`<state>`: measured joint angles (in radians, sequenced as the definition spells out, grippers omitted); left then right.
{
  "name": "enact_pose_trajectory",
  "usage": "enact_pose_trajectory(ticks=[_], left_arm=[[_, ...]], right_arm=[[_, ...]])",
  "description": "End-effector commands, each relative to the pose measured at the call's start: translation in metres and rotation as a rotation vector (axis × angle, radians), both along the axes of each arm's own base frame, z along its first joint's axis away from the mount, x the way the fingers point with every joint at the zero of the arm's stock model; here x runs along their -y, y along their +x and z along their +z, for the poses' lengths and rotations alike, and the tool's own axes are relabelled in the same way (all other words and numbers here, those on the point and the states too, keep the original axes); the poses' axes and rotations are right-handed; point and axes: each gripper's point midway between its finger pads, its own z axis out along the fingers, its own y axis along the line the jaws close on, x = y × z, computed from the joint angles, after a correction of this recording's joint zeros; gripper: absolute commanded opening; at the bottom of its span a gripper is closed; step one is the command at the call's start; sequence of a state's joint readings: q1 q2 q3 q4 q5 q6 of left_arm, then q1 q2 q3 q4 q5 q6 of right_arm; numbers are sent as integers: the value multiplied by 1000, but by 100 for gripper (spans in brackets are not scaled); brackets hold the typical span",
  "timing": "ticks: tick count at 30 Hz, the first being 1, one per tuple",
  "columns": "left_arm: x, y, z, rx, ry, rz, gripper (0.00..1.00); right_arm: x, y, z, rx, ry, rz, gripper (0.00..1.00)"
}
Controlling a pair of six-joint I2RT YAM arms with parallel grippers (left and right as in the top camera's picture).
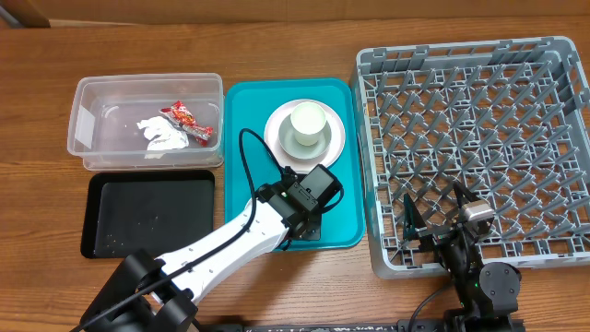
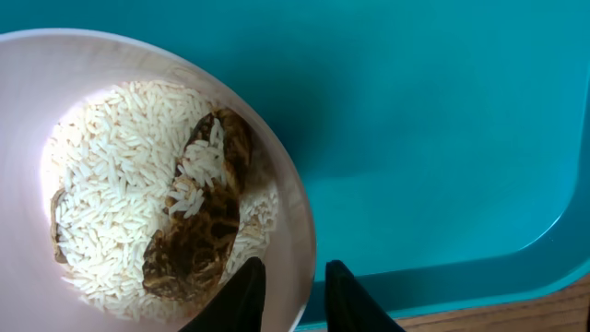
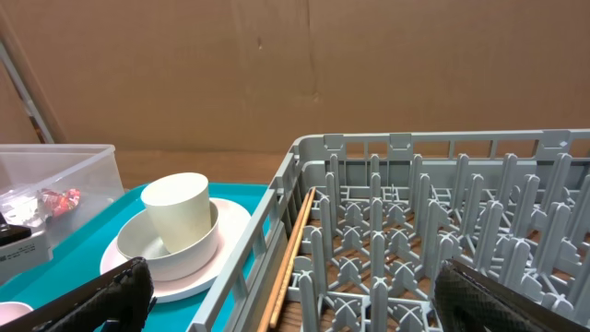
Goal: Sort waste into correct bins and load items into the dishwasher
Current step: 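Grip the pink bowl rim with the left gripper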
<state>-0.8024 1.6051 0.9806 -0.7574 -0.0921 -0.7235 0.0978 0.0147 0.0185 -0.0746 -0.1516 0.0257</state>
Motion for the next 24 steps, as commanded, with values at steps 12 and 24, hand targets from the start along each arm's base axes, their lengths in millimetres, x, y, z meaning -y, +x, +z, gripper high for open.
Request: enact_pose_trajectory(ticks=[12,24], left_arm=[[-6,3,-4,-4,13,-8,17],[-28,19,-3,6,34,62,12]], right_arm=[[3,1,-1,7,-2,-13,100],[3,1,-1,7,-2,-13,100]])
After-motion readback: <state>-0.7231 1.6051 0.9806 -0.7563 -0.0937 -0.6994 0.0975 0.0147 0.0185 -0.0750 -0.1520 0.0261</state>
